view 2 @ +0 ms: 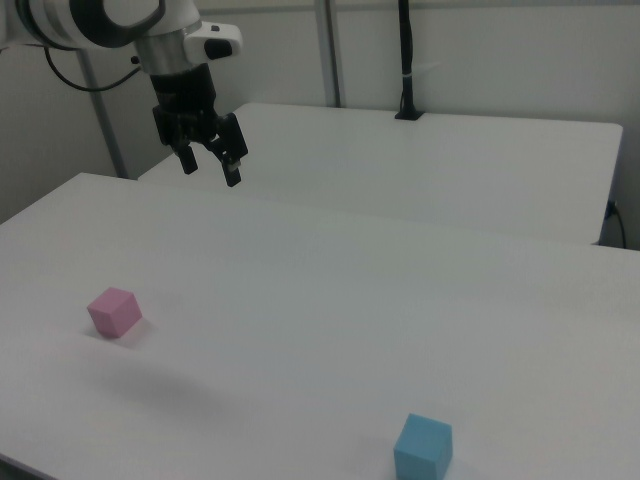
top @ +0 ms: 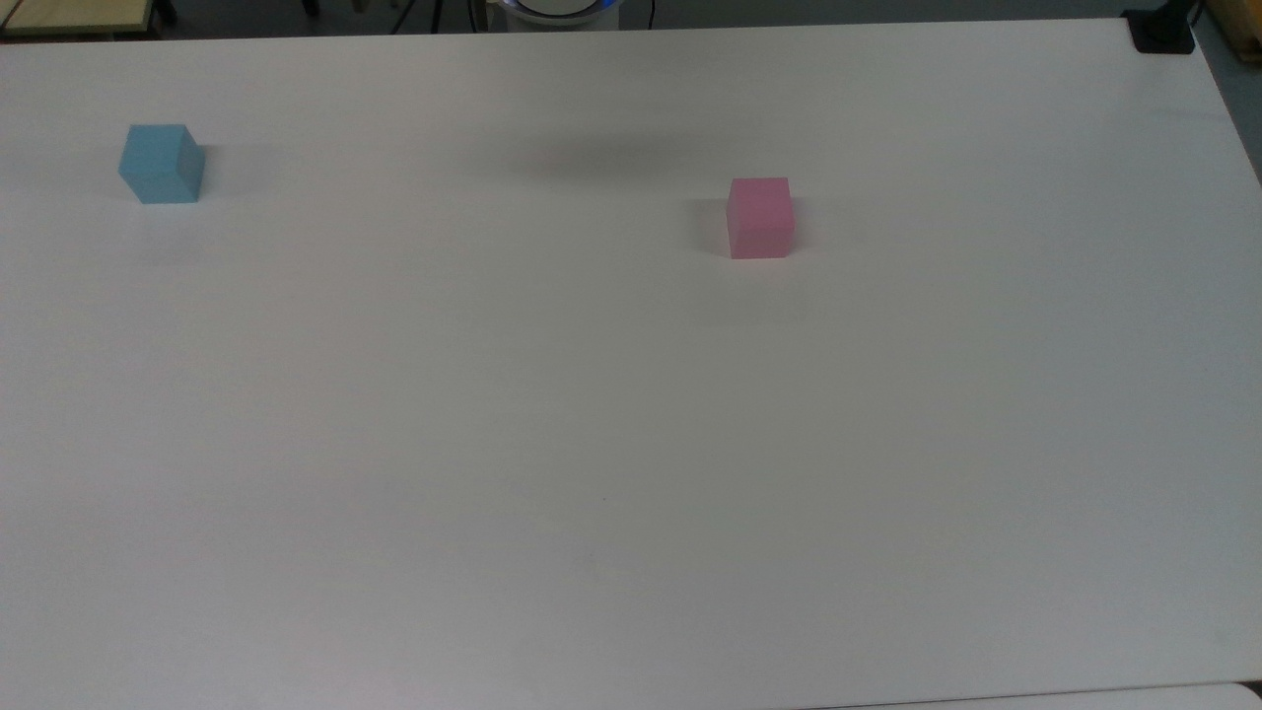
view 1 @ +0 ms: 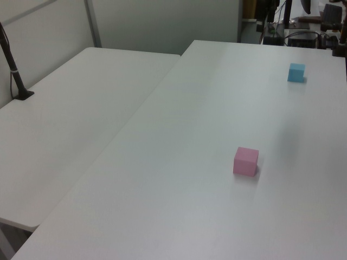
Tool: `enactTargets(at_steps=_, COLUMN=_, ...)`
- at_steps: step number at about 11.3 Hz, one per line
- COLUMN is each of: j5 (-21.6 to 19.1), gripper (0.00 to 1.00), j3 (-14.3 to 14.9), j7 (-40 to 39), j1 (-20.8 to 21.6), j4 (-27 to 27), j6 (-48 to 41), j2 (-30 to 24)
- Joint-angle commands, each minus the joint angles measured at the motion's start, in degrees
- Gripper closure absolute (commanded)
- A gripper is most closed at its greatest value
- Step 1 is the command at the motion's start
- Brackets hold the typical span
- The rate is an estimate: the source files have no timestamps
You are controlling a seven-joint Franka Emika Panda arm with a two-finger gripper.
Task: Put blue cube on pink cube
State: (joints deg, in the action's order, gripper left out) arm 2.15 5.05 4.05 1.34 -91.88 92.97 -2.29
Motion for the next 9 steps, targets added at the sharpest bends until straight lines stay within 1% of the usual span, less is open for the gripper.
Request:
enactTargets(at_steps=1, j5=0.9, gripper=0.00, j3=0.7, j7=1.4, j1=1.4, j4=-0.6, j6=-0.5, j2=-0.6)
enactTargets(at_steps=7, j5=0.4, gripper=0.00, j3=0.7, j7=0.4, j1=1.2, j4=-0.7, j6=0.9, j2=-0.3)
enactTargets(at_steps=9, j5=0.3, gripper=0.00, j3=0.7, j7=-4.7, j1=0.9, j4=-0.7, j6=0.8, j2=-0.3)
